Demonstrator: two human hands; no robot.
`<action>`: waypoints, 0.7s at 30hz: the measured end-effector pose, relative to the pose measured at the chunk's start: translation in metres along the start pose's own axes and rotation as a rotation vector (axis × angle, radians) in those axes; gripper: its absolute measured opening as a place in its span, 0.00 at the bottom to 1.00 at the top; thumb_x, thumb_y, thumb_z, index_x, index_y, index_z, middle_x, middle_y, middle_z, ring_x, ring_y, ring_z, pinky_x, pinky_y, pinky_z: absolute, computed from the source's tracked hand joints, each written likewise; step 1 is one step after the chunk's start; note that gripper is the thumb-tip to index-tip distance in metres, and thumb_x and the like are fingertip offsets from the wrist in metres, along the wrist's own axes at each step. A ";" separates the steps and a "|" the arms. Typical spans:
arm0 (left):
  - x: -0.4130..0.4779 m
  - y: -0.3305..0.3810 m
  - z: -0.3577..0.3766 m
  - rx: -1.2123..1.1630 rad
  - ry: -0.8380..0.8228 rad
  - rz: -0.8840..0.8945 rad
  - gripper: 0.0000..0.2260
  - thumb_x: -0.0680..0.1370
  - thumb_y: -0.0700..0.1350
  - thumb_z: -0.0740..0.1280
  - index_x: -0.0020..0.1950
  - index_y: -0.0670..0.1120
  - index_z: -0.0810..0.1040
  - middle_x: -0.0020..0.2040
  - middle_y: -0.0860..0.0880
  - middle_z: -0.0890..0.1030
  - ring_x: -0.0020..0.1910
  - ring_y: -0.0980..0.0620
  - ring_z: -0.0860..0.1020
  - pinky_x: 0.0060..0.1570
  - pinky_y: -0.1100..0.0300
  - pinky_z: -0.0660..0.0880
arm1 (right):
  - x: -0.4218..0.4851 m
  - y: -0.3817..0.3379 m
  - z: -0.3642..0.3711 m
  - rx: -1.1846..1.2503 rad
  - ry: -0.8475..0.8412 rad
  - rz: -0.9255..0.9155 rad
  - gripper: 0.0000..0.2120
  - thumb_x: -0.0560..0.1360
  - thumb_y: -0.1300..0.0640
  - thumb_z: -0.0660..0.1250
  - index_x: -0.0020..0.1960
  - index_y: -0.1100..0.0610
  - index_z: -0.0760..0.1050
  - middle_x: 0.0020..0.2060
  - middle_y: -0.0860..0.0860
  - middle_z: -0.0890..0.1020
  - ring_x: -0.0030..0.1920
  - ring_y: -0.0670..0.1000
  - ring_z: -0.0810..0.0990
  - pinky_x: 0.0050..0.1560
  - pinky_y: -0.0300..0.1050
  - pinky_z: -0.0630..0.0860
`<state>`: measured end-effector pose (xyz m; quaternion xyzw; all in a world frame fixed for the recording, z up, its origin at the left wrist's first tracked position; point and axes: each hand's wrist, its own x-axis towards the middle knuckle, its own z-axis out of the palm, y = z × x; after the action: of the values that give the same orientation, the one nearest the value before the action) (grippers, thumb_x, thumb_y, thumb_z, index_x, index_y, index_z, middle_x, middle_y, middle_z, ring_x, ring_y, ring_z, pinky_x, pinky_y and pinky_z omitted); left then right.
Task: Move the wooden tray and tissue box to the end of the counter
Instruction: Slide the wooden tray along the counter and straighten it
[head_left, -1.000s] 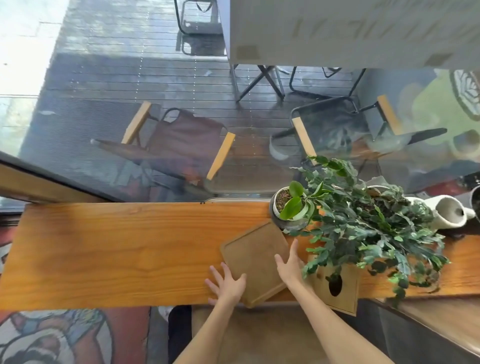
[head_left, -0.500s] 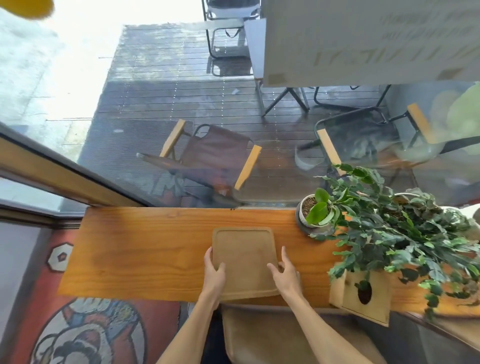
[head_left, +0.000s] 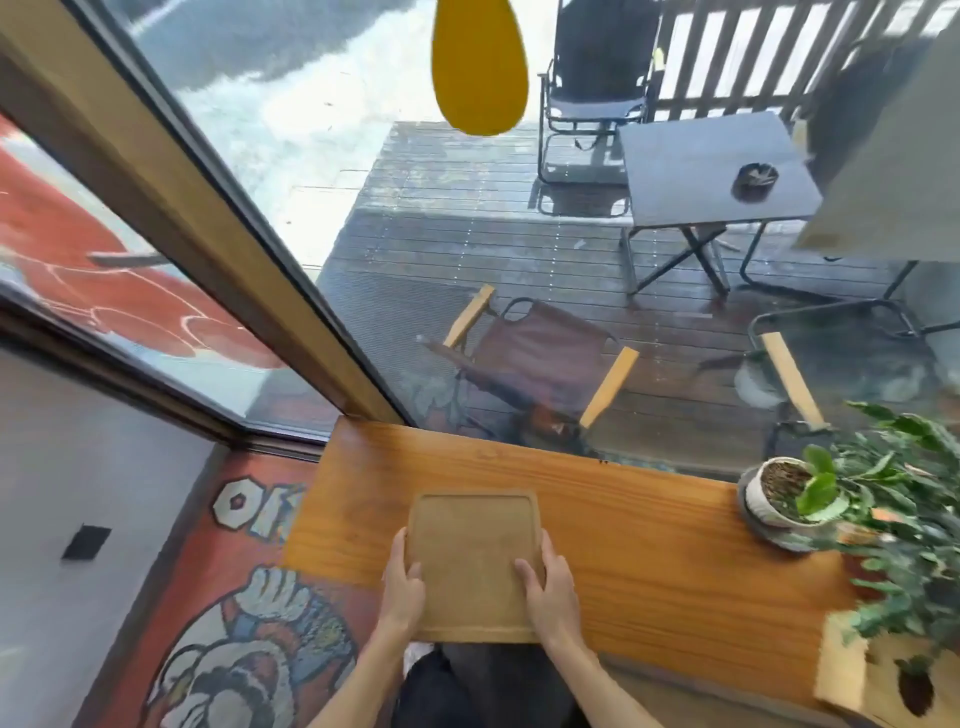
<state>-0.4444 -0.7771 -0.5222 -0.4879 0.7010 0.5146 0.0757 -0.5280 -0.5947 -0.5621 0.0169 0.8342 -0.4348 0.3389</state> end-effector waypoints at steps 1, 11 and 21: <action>0.009 -0.007 -0.015 0.010 -0.009 0.005 0.27 0.82 0.34 0.53 0.79 0.50 0.54 0.78 0.47 0.59 0.76 0.47 0.58 0.74 0.50 0.59 | -0.001 -0.006 0.018 -0.005 0.017 -0.009 0.32 0.81 0.42 0.58 0.81 0.50 0.53 0.70 0.51 0.72 0.67 0.51 0.72 0.70 0.48 0.69; 0.178 -0.075 -0.072 0.174 -0.116 0.155 0.27 0.82 0.46 0.59 0.79 0.53 0.53 0.64 0.50 0.58 0.66 0.46 0.65 0.66 0.56 0.63 | 0.084 -0.028 0.153 0.090 0.296 -0.014 0.26 0.82 0.48 0.60 0.79 0.47 0.60 0.51 0.44 0.74 0.50 0.42 0.75 0.48 0.38 0.71; 0.244 -0.079 -0.056 0.112 0.067 0.527 0.24 0.81 0.42 0.60 0.77 0.50 0.60 0.60 0.53 0.63 0.57 0.74 0.66 0.52 0.85 0.58 | 0.142 -0.021 0.177 0.046 0.574 -0.129 0.26 0.79 0.43 0.59 0.76 0.48 0.67 0.45 0.46 0.74 0.45 0.44 0.75 0.42 0.36 0.72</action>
<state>-0.4871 -0.9693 -0.6965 -0.3004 0.8333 0.4605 -0.0576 -0.5468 -0.7757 -0.6989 0.0937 0.8852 -0.4516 0.0602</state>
